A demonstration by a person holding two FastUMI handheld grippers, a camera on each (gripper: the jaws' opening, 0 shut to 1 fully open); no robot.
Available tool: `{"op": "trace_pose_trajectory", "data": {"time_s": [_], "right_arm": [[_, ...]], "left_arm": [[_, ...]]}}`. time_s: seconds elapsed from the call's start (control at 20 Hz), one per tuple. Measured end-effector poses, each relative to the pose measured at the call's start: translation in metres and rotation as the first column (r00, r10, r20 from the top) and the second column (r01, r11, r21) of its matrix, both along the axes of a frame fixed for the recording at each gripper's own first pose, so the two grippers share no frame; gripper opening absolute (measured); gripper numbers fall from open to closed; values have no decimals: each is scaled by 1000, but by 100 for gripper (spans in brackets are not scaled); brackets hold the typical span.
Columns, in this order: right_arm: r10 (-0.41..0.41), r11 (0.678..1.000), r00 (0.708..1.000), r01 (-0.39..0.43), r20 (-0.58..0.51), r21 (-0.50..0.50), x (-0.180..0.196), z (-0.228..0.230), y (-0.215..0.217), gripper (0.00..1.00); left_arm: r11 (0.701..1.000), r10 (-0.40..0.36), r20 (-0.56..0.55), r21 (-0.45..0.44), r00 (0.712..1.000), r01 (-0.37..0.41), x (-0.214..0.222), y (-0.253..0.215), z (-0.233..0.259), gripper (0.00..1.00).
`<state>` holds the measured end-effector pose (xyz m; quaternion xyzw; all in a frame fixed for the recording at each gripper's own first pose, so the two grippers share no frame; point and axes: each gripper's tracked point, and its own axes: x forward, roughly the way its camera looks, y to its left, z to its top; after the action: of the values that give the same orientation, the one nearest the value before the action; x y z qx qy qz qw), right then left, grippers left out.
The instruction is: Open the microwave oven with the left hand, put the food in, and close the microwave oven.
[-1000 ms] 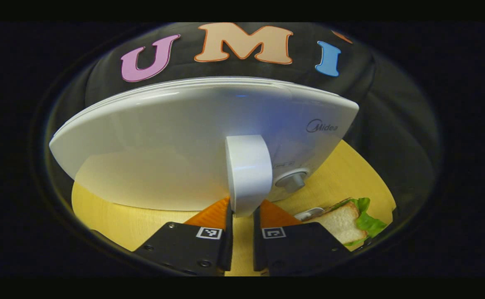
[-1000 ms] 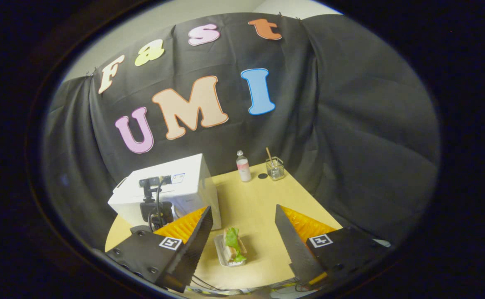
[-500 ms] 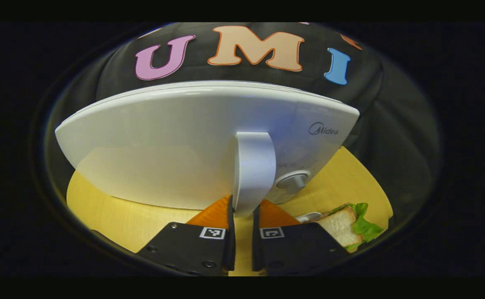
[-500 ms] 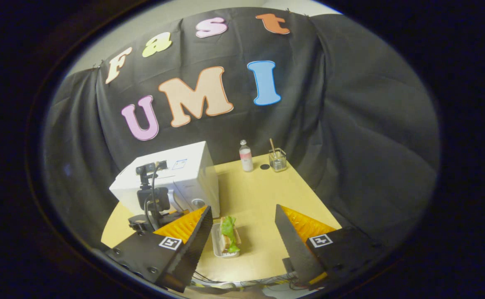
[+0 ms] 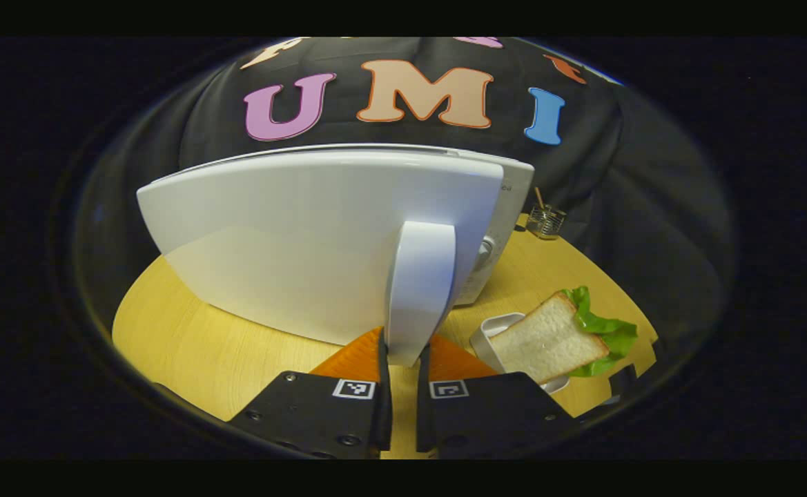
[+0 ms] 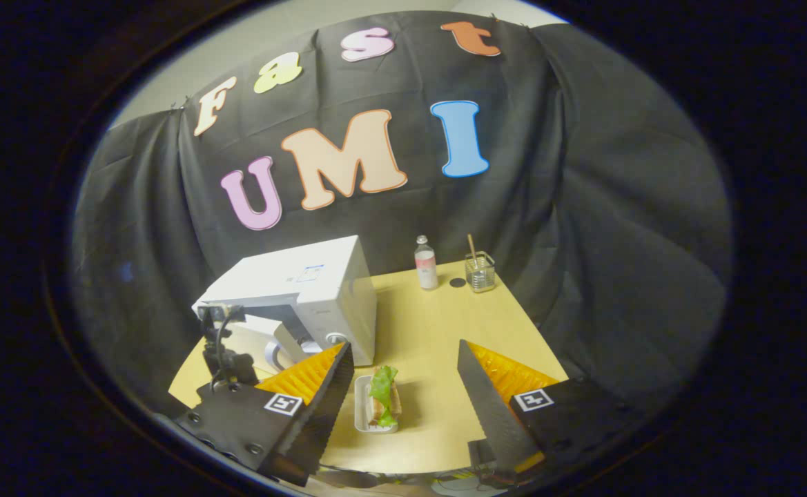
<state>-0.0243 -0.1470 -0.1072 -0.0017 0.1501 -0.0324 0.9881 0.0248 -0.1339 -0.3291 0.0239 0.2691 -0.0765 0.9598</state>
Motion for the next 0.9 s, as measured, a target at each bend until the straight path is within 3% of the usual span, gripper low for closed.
{"op": "trace_pose_trajectory", "data": {"time_s": [0.25,0.35,0.6,0.8,0.9], "right_arm": [[71,997,997,-72,-31,-16,6,-11,19,95],[92,996,995,-92,-35,-9,6,-14,27,95],[93,995,995,-94,-47,-21,1,-22,33,95],[81,996,996,-82,-43,-22,-2,-24,44,95],[77,997,996,-77,-41,-13,-5,-26,54,95]], "left_arm": [[999,34,-2,28,999,-34,-39,22,0,15],[999,42,1,28,999,-42,-49,30,0,24],[996,90,-27,-17,996,-90,-67,53,-1,31],[993,117,-29,-12,993,-117,-80,76,-1,50],[992,125,-36,-15,992,-126,-86,89,-2,65]]}}
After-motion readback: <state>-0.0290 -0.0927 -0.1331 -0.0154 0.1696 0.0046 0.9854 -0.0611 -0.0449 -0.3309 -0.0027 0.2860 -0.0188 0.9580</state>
